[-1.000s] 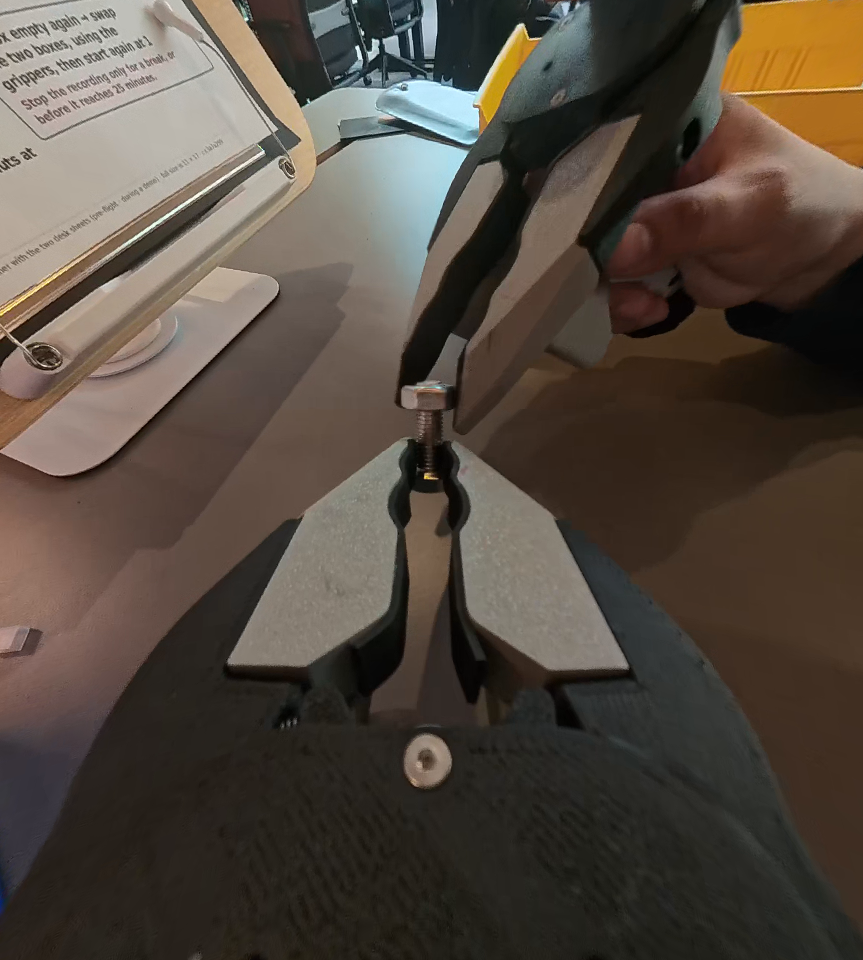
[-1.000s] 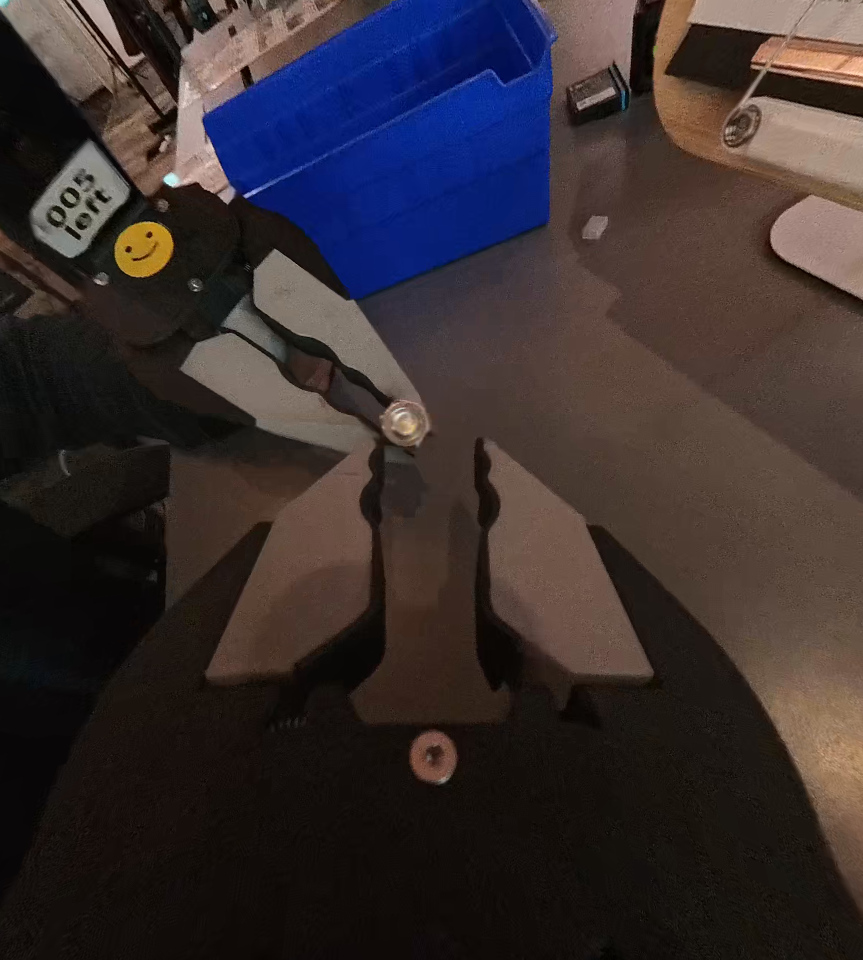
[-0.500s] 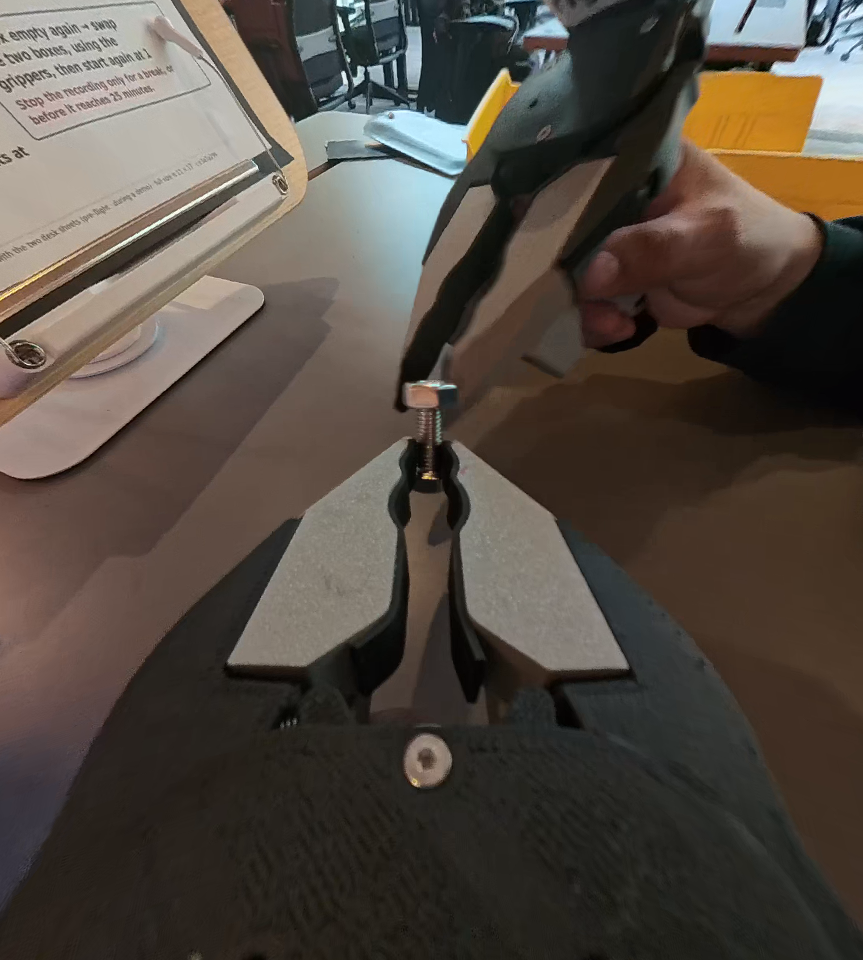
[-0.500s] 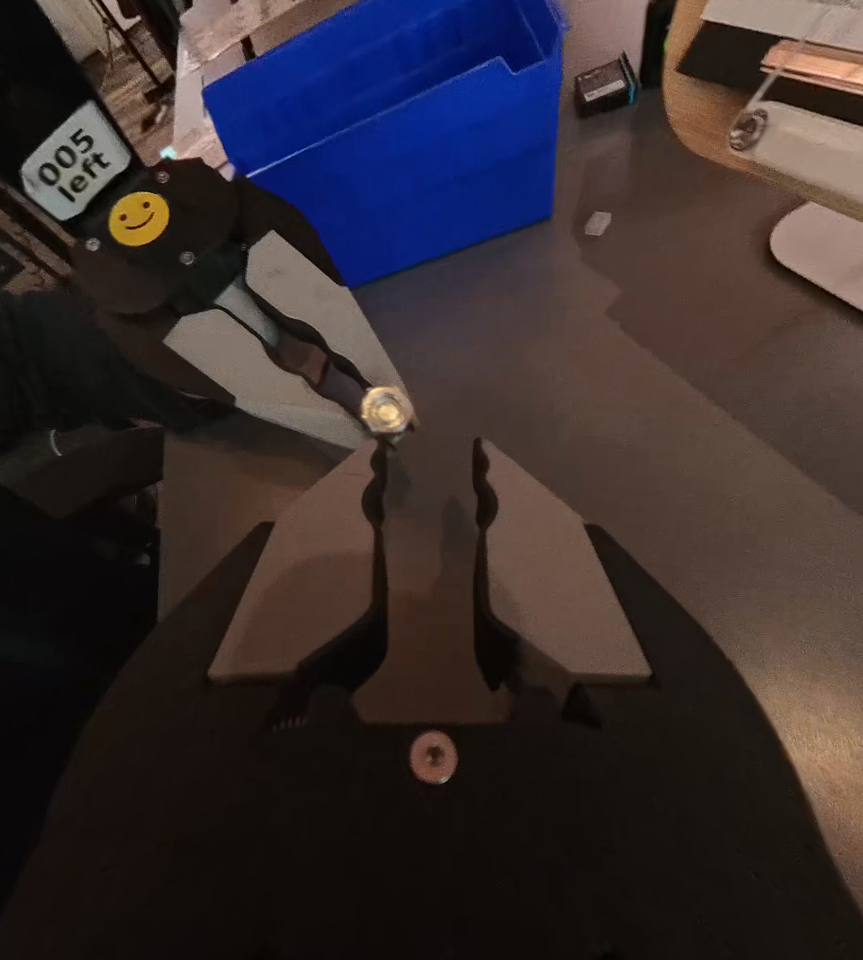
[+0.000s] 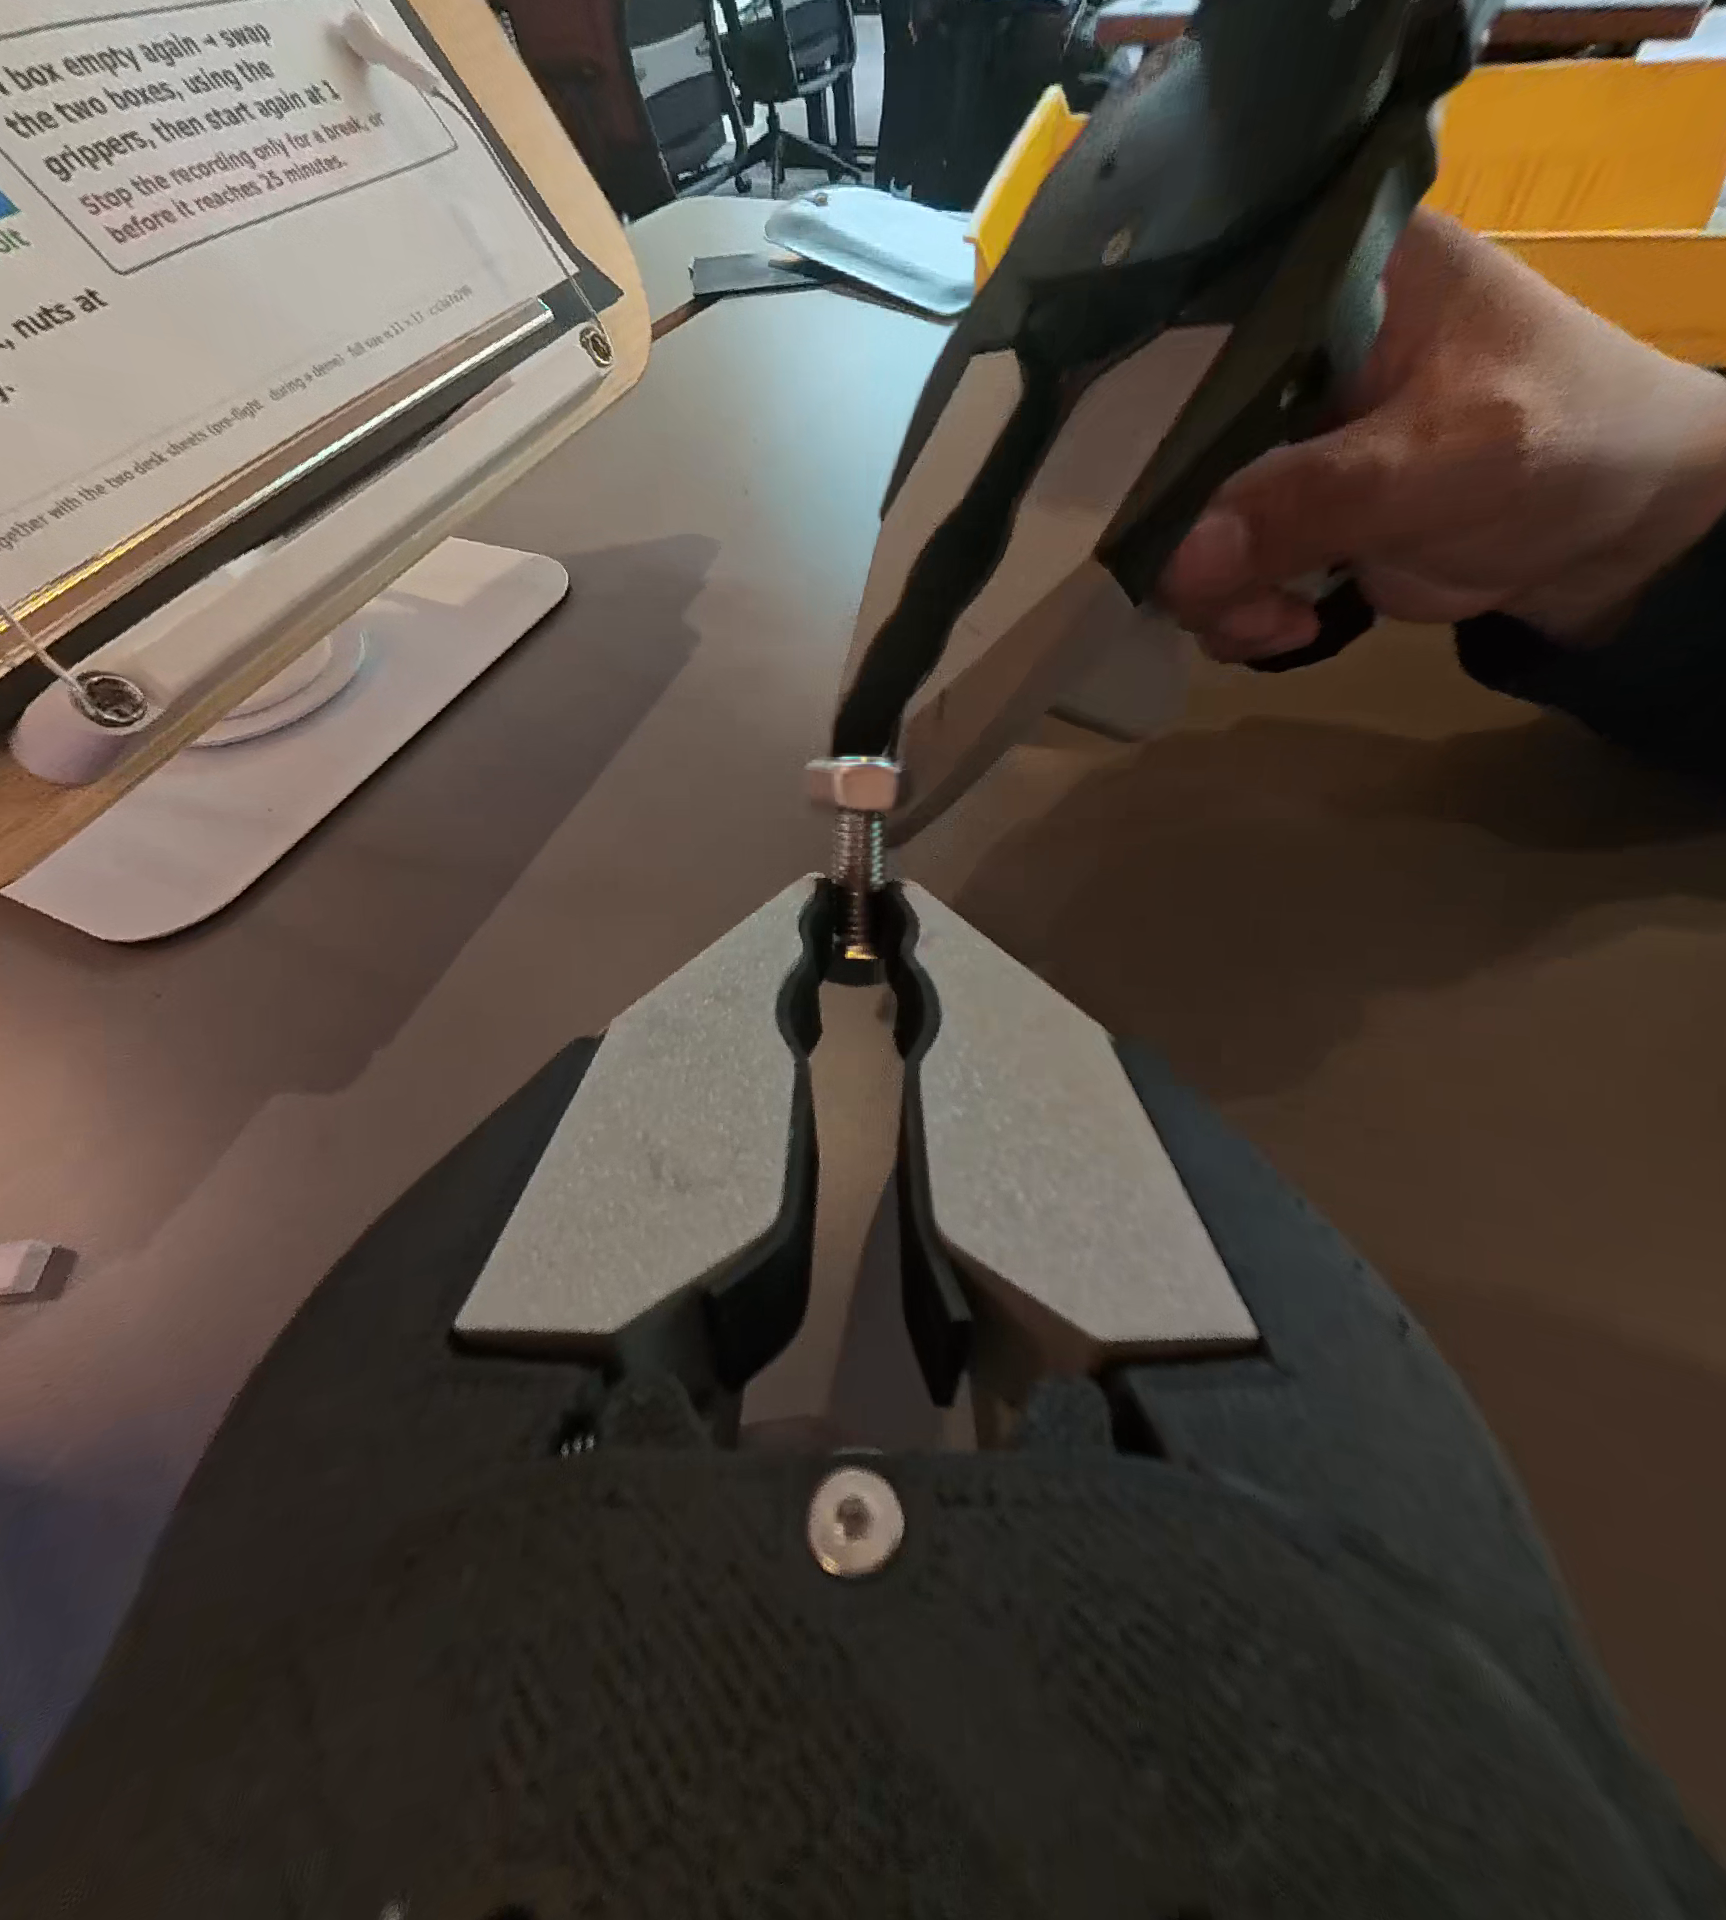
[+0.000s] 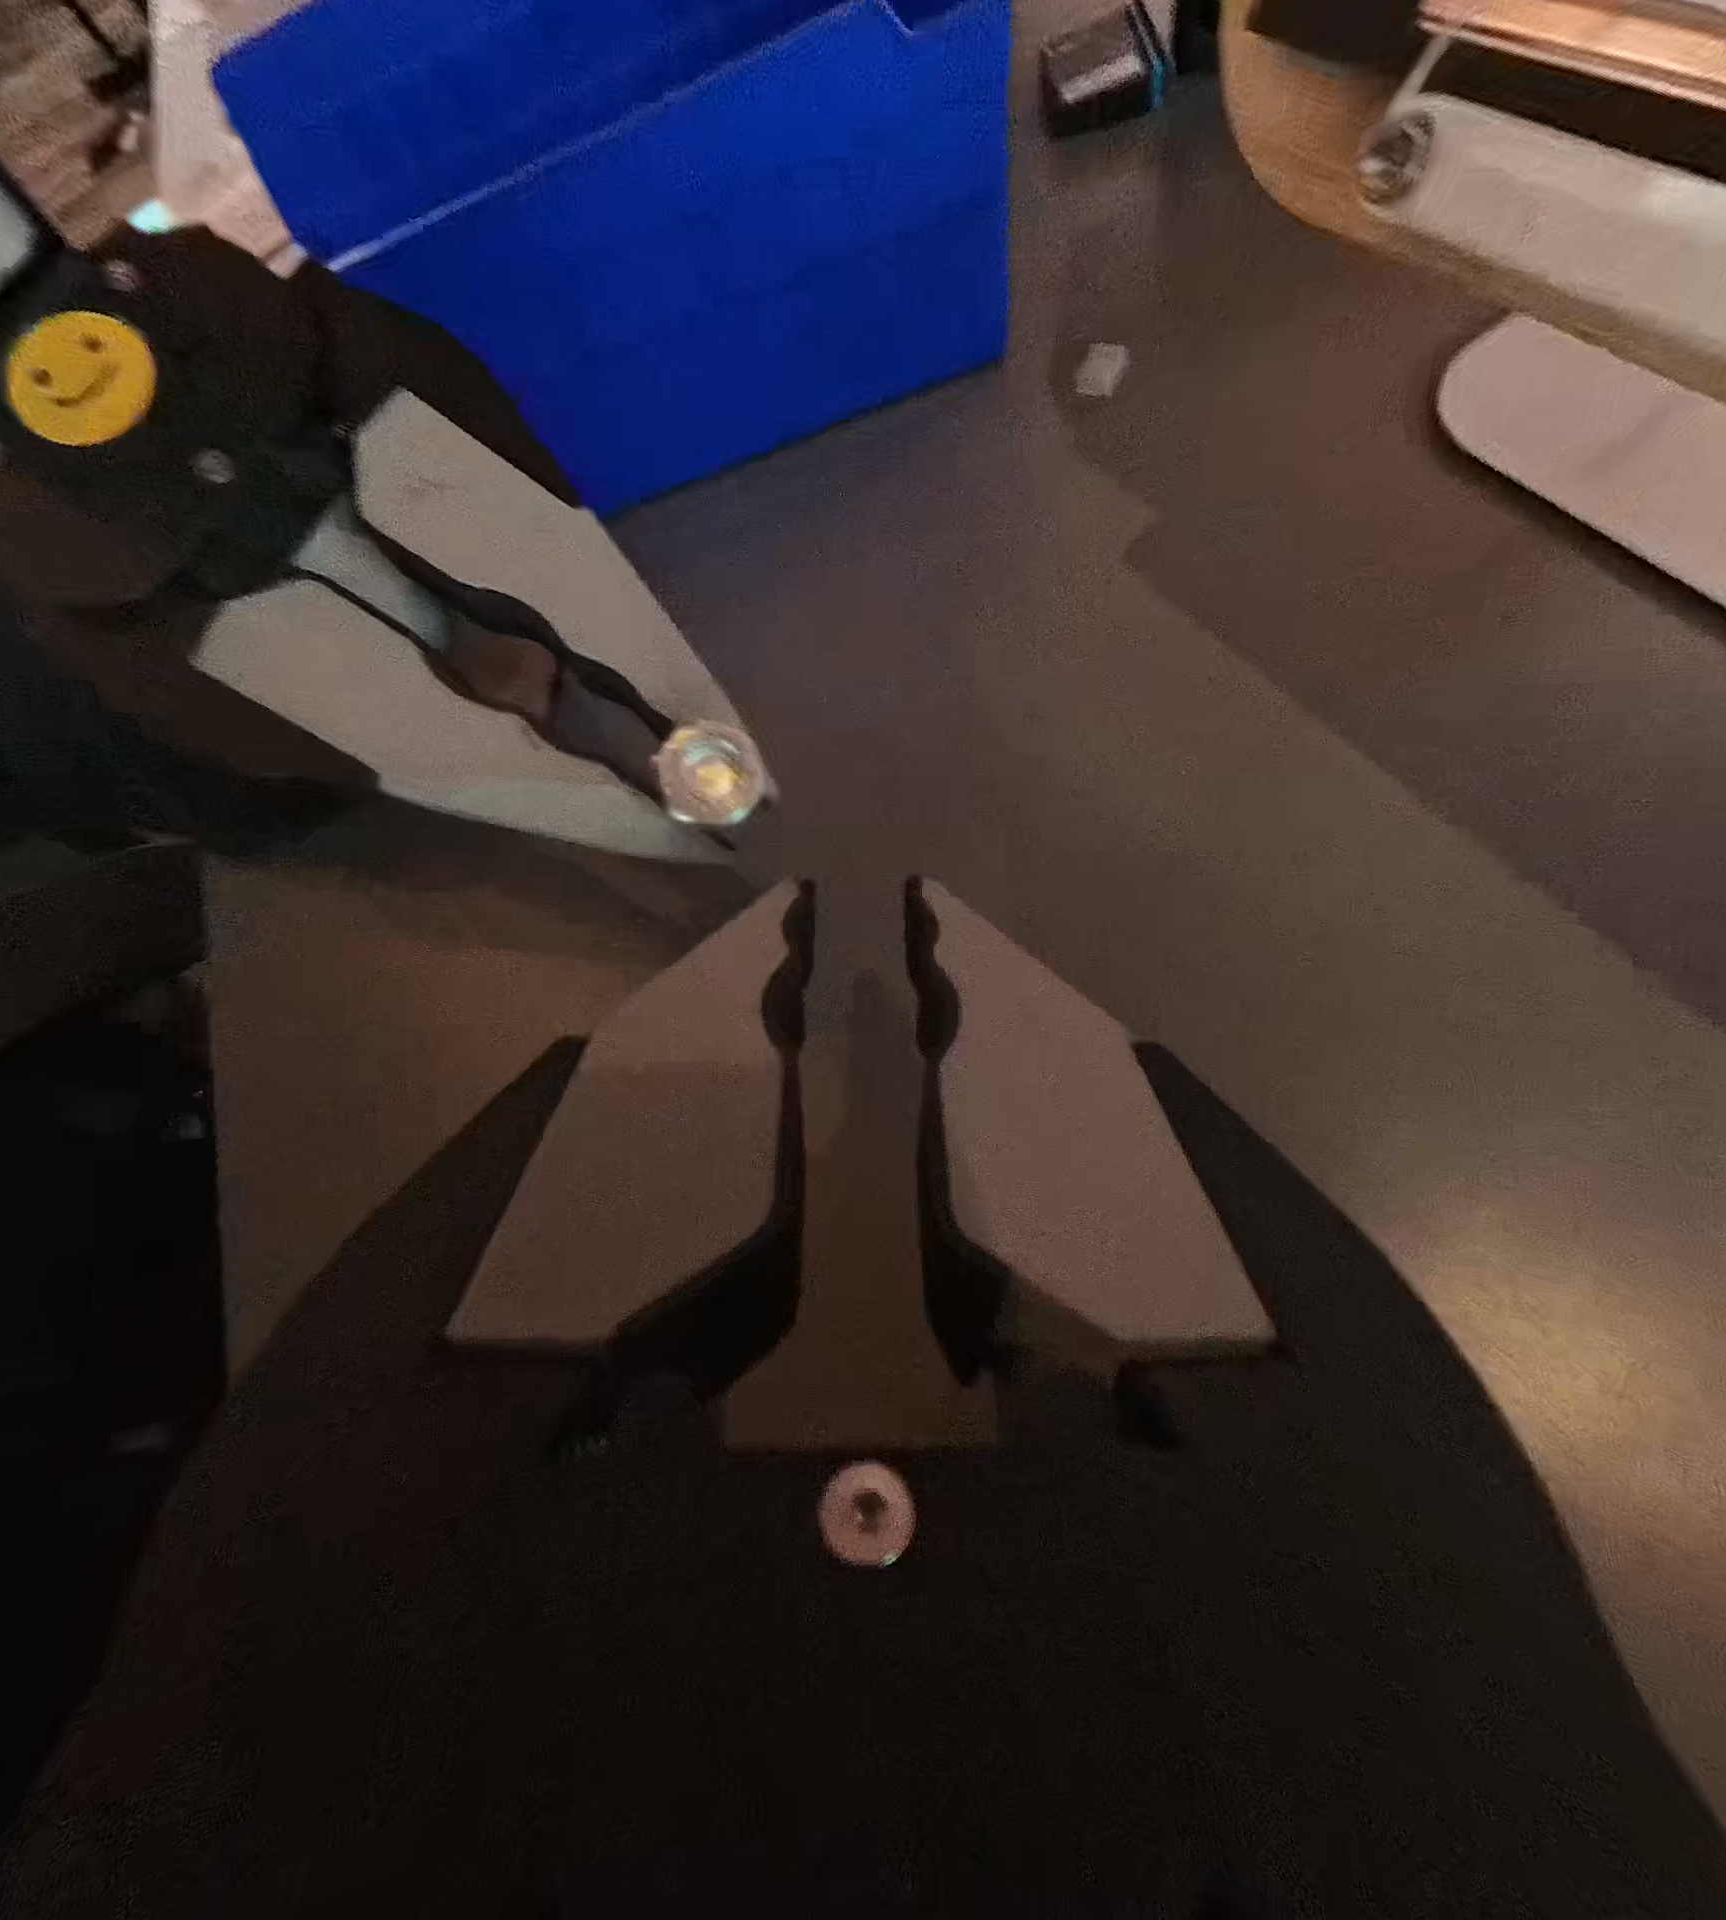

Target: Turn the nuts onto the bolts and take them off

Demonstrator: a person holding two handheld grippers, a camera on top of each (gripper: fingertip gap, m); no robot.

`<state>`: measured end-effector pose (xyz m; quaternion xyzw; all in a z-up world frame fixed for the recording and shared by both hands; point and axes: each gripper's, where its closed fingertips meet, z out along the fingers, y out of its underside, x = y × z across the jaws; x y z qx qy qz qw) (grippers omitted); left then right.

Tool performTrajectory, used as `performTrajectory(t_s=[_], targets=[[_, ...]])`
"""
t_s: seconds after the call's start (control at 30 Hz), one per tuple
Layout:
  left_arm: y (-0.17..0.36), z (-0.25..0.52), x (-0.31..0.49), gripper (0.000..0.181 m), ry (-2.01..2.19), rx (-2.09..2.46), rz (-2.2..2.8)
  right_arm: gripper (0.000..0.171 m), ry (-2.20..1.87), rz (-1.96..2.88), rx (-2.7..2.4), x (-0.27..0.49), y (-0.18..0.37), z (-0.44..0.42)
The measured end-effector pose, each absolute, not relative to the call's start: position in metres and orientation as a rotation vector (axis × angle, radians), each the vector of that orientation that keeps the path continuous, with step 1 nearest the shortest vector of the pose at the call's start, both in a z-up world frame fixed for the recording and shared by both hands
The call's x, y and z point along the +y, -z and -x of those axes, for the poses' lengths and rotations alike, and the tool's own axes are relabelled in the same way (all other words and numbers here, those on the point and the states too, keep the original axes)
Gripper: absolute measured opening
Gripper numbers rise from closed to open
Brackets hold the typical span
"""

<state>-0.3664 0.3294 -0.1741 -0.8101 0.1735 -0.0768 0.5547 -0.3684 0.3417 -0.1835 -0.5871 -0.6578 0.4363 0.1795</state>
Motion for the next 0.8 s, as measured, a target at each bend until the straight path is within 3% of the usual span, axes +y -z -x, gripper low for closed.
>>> performTrajectory(t_s=[0.17,0.33,0.4,0.47,0.63,0.8], targets=[[0.175,0.370,0.330,0.007,0.171,0.401,1.918,0.031,-1.432,1.622,-1.765,0.341,0.164,0.367],[0.176,0.367,0.330,0.007,0.179,0.410,1.918,0.037,-1.513,1.550,-1.799,0.322,0.154,0.370],[0.174,0.366,0.330,0.007,0.160,0.411,1.917,0.036,-1.390,1.608,-1.805,0.332,0.166,0.372],[0.171,0.366,0.329,0.007,0.171,0.413,1.903,0.011,-1.271,1.702,-1.770,0.351,0.180,0.371],[0.175,0.368,0.330,0.007,0.159,0.411,1.917,0.029,-1.453,1.608,-1.749,0.339,0.159,0.369],[0.175,0.365,0.330,0.007,0.163,0.419,1.917,0.031,-1.387,1.551,-1.829,0.323,0.161,0.372]])
